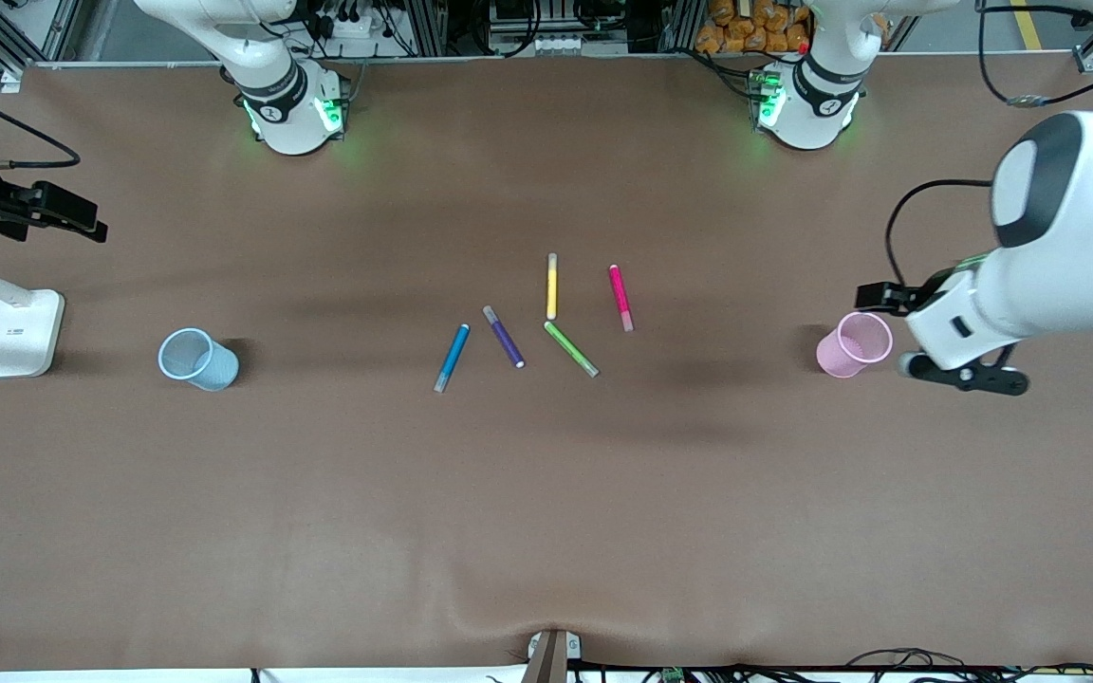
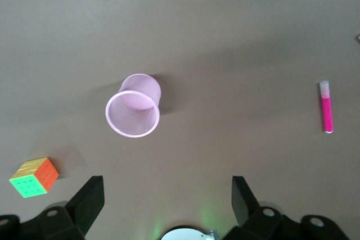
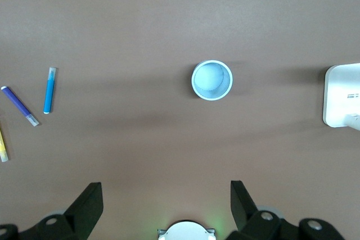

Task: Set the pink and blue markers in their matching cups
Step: 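Reach the left gripper to the pink marker and grasp it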

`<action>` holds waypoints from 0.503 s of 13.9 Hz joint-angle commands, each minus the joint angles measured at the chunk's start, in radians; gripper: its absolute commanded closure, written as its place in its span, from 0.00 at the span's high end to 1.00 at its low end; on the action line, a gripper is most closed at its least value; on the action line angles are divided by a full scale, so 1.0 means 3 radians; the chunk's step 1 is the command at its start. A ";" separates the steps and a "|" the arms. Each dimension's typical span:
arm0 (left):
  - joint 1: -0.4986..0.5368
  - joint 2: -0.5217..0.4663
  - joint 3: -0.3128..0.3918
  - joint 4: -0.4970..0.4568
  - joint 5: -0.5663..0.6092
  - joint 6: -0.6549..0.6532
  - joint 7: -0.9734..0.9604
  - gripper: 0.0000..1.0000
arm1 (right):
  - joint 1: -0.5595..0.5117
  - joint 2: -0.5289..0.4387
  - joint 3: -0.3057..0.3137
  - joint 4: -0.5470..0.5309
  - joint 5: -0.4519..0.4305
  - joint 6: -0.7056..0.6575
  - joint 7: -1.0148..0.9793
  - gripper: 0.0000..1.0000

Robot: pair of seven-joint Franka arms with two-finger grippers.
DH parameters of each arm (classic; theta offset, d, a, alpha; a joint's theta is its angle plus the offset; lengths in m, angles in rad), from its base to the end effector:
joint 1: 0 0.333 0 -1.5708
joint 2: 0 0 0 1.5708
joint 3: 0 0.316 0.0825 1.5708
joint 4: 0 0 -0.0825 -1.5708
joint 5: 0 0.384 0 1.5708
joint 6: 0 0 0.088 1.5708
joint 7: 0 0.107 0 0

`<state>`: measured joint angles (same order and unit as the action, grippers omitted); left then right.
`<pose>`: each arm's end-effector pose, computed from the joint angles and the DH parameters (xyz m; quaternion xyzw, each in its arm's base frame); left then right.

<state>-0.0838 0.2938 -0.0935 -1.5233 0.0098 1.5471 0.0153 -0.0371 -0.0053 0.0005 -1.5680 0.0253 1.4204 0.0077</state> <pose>0.6107 -0.1020 0.4720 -0.9863 0.0957 0.1342 0.0021 0.5358 -0.0166 0.6167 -0.9972 0.0211 0.0709 0.0136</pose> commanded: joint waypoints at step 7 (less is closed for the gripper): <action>-0.0497 0.0094 0.0005 -0.0137 -0.0217 0.0201 -0.0772 1.00 | 0.0006 0.0002 -0.0002 0.0011 0.0028 -0.0020 0.0031 1.00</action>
<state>-0.2027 0.3225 -0.0981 -1.5329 -0.0454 1.5719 -0.1870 -0.0370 -0.0052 0.0006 -1.5680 0.0253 1.4204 0.0077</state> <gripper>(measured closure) 0.000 0.000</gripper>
